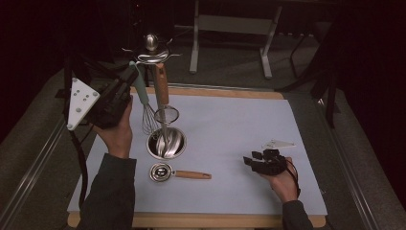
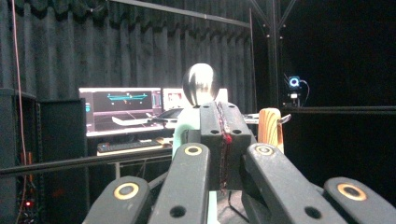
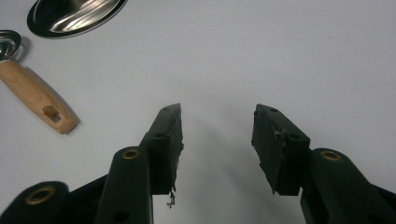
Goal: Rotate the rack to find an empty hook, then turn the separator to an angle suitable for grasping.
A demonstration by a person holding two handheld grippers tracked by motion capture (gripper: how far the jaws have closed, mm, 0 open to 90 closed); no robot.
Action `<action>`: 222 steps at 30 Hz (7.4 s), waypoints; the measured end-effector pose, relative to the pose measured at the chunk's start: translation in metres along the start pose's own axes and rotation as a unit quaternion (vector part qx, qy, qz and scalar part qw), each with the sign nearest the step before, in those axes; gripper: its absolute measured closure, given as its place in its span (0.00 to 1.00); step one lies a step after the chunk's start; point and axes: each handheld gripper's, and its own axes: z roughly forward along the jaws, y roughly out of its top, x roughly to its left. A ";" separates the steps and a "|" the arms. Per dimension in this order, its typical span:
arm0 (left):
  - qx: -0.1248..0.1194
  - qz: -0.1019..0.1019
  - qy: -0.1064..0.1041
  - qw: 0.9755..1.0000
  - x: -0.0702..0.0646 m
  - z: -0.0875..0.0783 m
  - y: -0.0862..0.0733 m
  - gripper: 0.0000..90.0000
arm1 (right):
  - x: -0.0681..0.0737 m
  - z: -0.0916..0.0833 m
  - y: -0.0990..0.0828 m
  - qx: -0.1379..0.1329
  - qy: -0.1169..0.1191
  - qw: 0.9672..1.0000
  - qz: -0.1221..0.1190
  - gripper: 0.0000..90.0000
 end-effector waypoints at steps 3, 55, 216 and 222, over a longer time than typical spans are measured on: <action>0.000 0.002 0.002 1.000 0.000 0.000 0.000 1.00 | 0.000 -0.001 0.000 -0.002 0.001 1.000 0.002 0.58; 0.033 0.005 0.052 0.998 0.040 0.016 0.002 1.00 | -0.002 0.003 -0.004 0.004 0.010 1.000 0.007 0.57; 0.369 -0.066 0.046 0.926 0.059 -0.083 -0.233 0.74 | 0.123 0.079 0.002 0.084 0.102 0.979 -0.152 1.00; 0.368 -0.073 0.047 0.926 0.061 -0.083 -0.233 0.73 | 0.114 0.098 0.025 0.091 0.074 0.983 -0.141 1.00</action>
